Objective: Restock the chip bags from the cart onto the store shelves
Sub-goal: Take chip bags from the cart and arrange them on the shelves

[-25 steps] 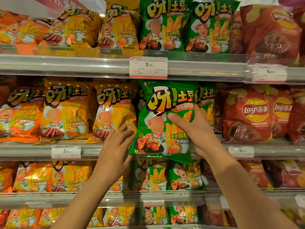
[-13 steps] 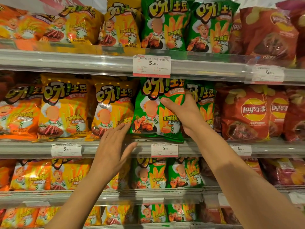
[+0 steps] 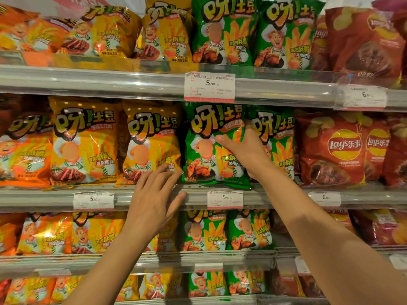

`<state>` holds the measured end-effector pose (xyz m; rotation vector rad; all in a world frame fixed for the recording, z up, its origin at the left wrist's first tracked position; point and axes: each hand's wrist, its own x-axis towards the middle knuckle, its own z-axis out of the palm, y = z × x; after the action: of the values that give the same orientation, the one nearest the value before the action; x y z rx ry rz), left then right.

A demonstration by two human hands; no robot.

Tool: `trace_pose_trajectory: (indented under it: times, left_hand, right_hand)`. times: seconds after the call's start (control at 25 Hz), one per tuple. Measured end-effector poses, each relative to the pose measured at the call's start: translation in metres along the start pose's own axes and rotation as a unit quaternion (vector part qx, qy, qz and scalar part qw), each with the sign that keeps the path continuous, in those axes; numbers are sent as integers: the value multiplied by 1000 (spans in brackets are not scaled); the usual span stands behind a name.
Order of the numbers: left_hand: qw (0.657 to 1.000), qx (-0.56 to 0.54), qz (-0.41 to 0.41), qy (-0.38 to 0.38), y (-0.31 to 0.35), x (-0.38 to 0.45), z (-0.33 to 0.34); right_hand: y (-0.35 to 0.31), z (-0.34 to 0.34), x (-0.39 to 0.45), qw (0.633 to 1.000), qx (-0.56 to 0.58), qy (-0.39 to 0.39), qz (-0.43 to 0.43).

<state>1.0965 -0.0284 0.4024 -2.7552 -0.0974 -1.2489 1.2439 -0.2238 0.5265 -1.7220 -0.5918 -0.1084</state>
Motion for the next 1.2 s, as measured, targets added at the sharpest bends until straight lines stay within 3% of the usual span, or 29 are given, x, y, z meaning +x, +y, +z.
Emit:
trace_pose_trajectory:
  times: [0.32, 0.64, 0.76, 0.92, 1.08, 1.2]
  left_hand:
    - [1000, 12, -4, 4, 1, 0, 2]
    - [998, -45, -30, 45, 21, 2, 5]
    - [995, -87, 6, 44, 47, 18, 0]
    - [997, -77, 11, -29, 63, 25, 2]
    - [996, -79, -4, -32, 64, 25, 5]
    - [995, -89, -18, -33, 72, 29, 7]
  right_hand:
    - [3, 5, 7, 998, -9, -59, -25]
    - [27, 26, -4, 1000, 5, 24, -14]
    - [21, 29, -6, 998, -23, 48, -45]
    - [25, 13, -35, 987, -142, 5, -77]
    - [51, 2, -86, 941, -310, 20, -136]
    - [52, 7, -86, 917, -374, 27, -134]
